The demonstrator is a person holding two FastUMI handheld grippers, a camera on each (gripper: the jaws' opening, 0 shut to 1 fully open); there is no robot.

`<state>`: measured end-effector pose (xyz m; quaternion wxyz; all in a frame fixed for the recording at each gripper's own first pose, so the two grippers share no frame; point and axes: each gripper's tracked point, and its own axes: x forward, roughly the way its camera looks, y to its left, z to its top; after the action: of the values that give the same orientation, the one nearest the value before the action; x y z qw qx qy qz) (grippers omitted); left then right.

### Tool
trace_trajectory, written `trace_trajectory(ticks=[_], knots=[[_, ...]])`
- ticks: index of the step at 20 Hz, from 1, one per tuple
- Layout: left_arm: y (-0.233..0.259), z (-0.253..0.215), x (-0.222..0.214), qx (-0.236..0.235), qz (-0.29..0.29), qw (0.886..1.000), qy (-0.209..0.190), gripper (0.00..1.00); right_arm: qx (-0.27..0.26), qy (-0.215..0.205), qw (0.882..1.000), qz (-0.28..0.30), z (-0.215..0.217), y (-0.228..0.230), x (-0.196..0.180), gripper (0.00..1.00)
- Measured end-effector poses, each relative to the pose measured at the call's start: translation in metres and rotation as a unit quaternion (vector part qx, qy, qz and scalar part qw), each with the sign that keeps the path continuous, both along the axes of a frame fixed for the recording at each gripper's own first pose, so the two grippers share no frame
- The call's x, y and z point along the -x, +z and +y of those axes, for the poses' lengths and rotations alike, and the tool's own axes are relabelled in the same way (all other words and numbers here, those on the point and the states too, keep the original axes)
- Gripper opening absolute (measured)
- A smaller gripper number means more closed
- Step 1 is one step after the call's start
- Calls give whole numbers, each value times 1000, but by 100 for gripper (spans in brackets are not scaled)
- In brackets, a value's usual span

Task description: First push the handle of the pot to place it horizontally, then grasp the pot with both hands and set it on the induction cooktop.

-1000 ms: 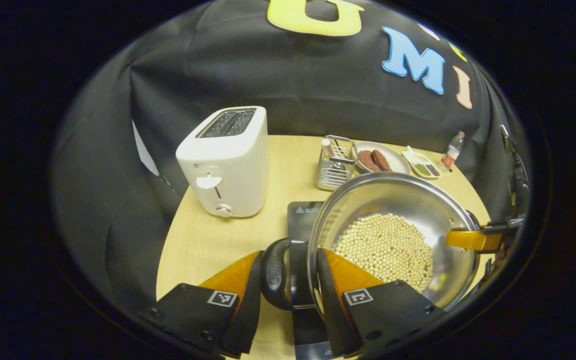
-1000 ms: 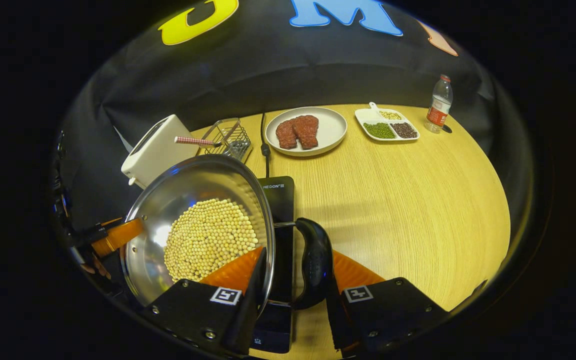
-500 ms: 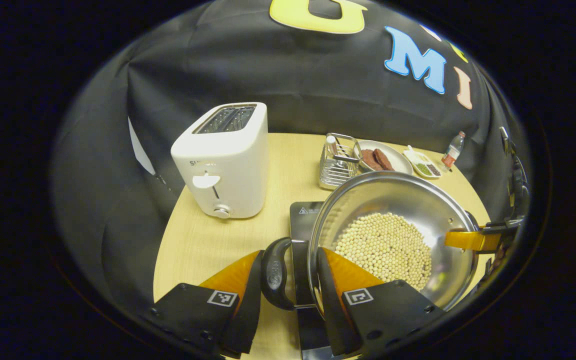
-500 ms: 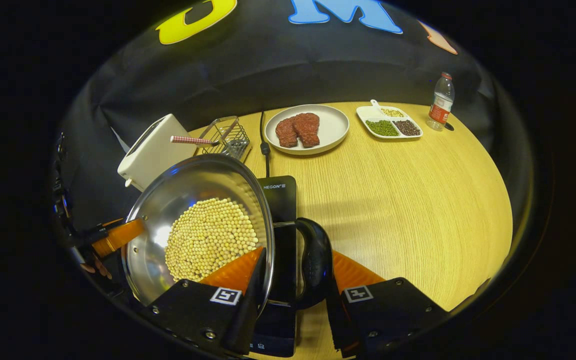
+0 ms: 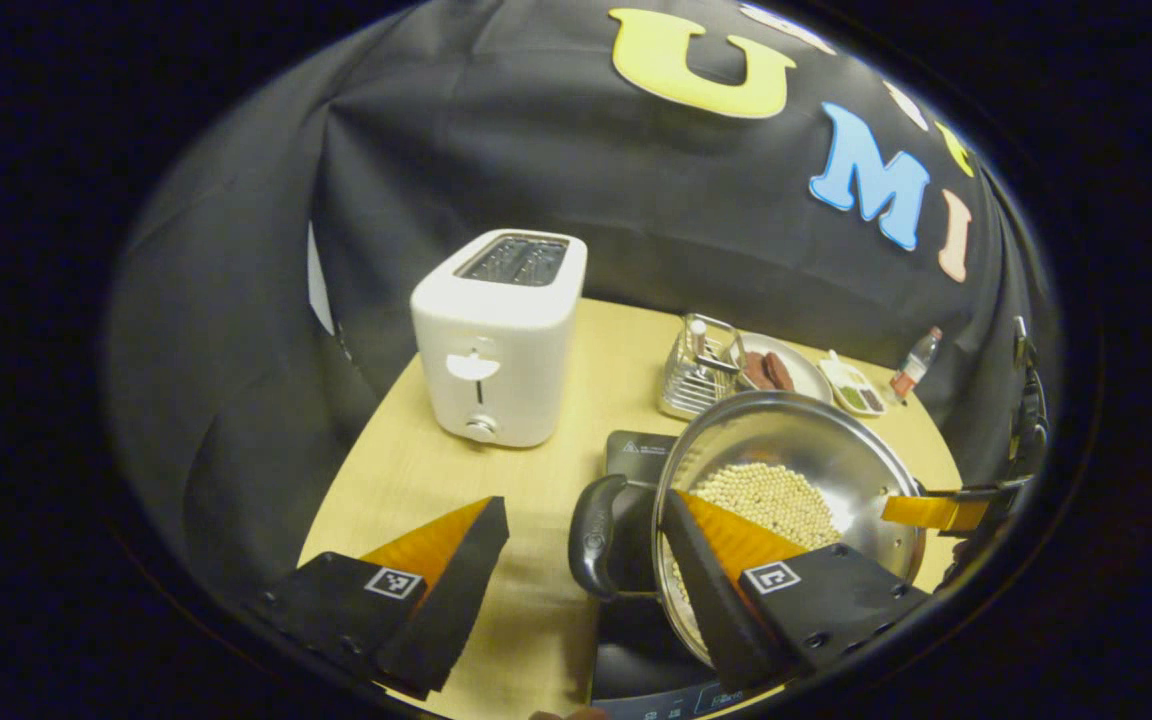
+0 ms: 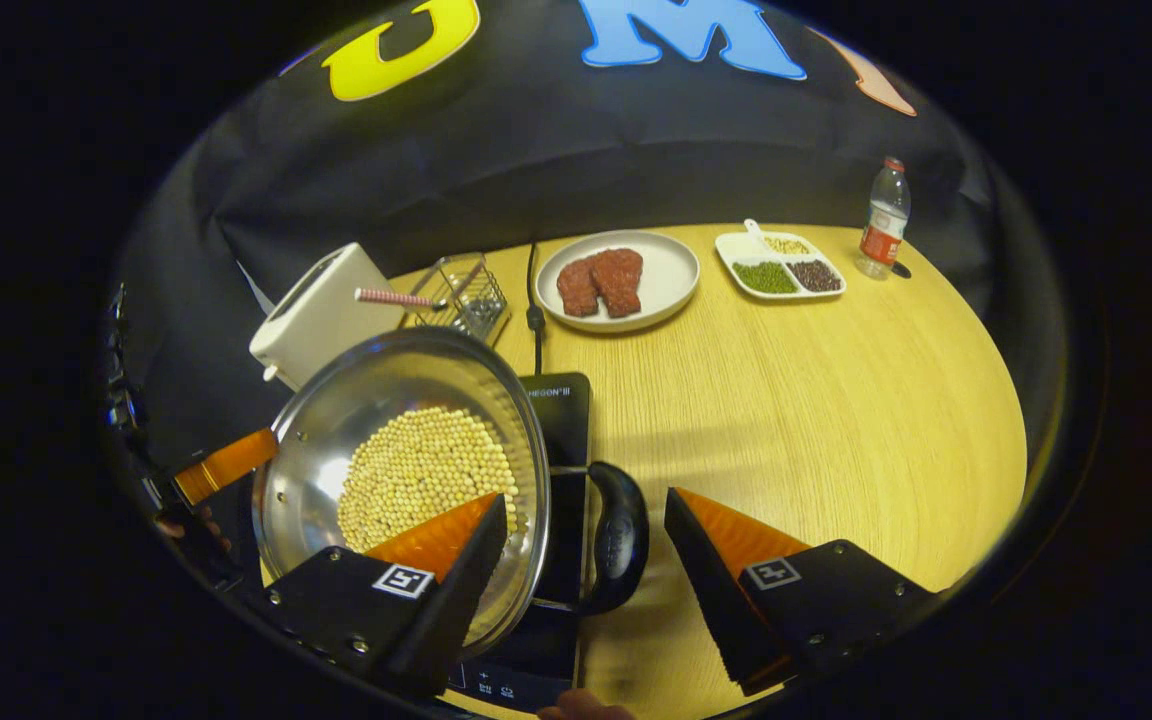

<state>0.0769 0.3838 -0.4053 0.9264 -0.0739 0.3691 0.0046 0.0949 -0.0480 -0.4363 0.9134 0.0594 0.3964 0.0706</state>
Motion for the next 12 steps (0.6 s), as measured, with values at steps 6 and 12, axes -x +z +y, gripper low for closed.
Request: trace_trajectory(ticks=[6, 12], knots=[[106, -29, 13, -35, -106, 994, 14, 98, 9, -11, 994, -112, -46, 82, -1, 97], [241, -131, 16, -37, -239, 970, 13, 98, 23, -19, 965, -261, -114, 213, 26, 97]])
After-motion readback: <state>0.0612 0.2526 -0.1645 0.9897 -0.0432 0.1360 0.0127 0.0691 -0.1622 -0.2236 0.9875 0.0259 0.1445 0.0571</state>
